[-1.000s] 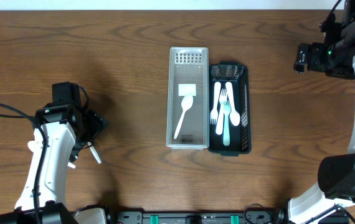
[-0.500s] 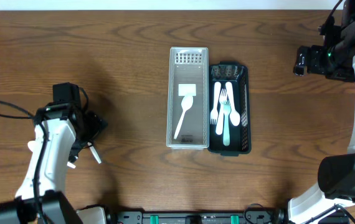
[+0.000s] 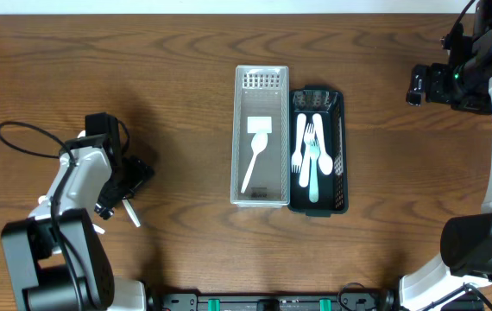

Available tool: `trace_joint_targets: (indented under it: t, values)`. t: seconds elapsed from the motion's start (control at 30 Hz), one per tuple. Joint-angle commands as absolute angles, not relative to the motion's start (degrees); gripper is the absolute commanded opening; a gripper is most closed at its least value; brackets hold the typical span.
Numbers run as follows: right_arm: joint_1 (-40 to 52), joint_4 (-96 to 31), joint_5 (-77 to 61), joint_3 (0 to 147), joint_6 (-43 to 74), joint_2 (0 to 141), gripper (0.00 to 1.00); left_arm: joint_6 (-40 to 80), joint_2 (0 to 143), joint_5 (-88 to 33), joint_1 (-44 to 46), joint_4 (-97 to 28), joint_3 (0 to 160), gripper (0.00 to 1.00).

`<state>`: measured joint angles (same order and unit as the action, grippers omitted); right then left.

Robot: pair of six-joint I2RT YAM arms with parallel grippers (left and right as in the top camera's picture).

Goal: Pack container
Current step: 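Reach the left gripper to the next white spoon and grasp it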

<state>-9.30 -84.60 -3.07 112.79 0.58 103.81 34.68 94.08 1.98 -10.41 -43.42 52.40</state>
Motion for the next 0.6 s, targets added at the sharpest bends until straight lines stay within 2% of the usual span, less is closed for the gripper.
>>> trace_joint_targets:
  t: [0.0, 0.3, 0.37, 0.47, 0.57]
  values:
    - [-9.45, -84.68, -3.44, 112.64, -0.30, 104.27, 0.99, 33.01, 96.53, 3.29, -10.70, -42.92, 51.86, 0.98]
    - [-9.45, -84.75, -3.44, 112.64, -0.30, 104.27, 0.99, 33.01, 98.54, 3.27, -10.70, -42.33, 51.86, 1.00]
    - [-9.45, -84.75, -3.44, 112.64, -0.30, 104.27, 0.99, 33.01, 98.54, 3.27, -10.70, -42.54, 51.86, 0.93]
    - [-9.45, -84.93, -3.44, 112.64, -0.30, 104.27, 0.99, 33.04, 98.54, 3.27, -10.70, -42.74, 51.86, 0.75]
    - [-9.45, -84.93, -3.44, 112.64, -0.30, 104.27, 0.99, 33.04, 98.54, 3.27, -10.70, -42.76, 51.86, 0.62]
